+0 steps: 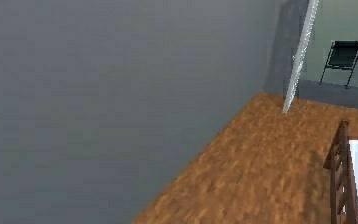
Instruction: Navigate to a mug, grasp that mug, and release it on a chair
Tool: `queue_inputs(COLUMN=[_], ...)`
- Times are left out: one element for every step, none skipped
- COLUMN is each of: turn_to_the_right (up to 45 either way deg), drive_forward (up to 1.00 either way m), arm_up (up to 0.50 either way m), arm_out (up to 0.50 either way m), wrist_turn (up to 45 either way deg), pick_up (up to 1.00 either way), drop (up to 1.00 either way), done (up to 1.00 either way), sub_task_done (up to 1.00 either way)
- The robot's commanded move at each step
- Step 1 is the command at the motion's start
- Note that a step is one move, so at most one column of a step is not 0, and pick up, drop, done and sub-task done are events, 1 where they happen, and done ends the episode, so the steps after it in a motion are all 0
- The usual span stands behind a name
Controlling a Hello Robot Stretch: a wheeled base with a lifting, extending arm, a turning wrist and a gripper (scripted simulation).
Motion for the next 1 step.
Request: queue_inputs(turn_to_the_right=[0.0], drive_forward=[0.5], arm_up=[0.0], arm_out=[0.0], wrist_turn=[0.0], pick_up=[0.0], drop=[0.0], done=[0.0], sub_task_done=[0.0])
